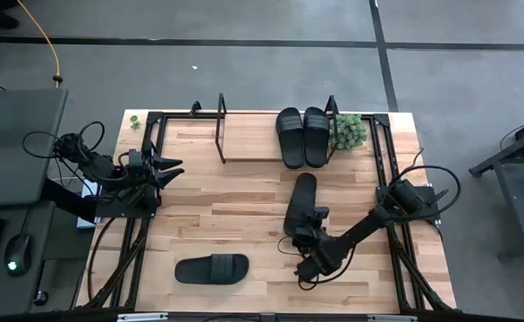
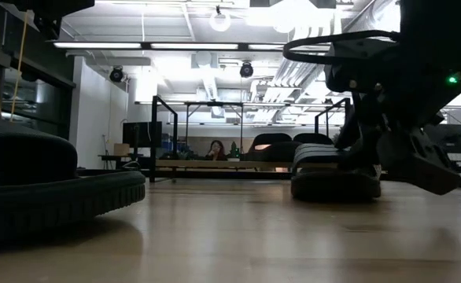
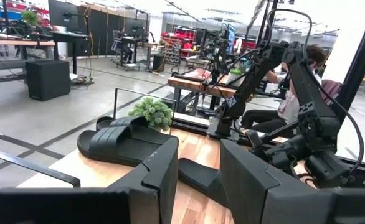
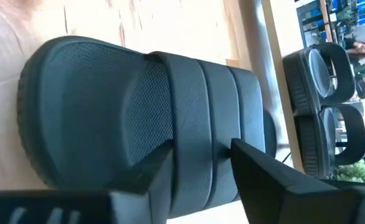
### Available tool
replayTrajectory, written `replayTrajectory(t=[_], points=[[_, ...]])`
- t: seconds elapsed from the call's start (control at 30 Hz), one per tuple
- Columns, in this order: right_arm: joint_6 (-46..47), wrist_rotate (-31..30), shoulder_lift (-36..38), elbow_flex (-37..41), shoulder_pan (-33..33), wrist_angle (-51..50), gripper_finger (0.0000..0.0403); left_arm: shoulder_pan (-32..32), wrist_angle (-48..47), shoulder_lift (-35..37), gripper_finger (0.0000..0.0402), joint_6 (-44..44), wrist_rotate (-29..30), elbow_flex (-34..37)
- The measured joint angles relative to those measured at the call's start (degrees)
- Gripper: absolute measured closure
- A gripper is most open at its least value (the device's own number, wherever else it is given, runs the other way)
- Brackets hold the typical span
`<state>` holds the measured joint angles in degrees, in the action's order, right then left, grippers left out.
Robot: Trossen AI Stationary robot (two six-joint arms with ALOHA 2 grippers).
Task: Pick and place slides into the shelf
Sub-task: Put the black slipper on the shelf
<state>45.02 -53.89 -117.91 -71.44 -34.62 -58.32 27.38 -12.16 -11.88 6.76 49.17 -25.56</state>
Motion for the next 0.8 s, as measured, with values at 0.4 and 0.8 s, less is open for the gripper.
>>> replayTrajectory(t=[0.4, 0.8], points=[[1.66, -0.63, 0.0, -0.01, 0.2, -0.58, 0.0388, 0.0, 0.02, 0.0, 0.0296, 0.0, -0.01, 0.0], [5.92, -2.06, 0.39, -8.46, 1.15, -15.7, 0.0401, 0.0, 0.43, -3.38, 0.0295, -3.89, -3.72, 0.0]])
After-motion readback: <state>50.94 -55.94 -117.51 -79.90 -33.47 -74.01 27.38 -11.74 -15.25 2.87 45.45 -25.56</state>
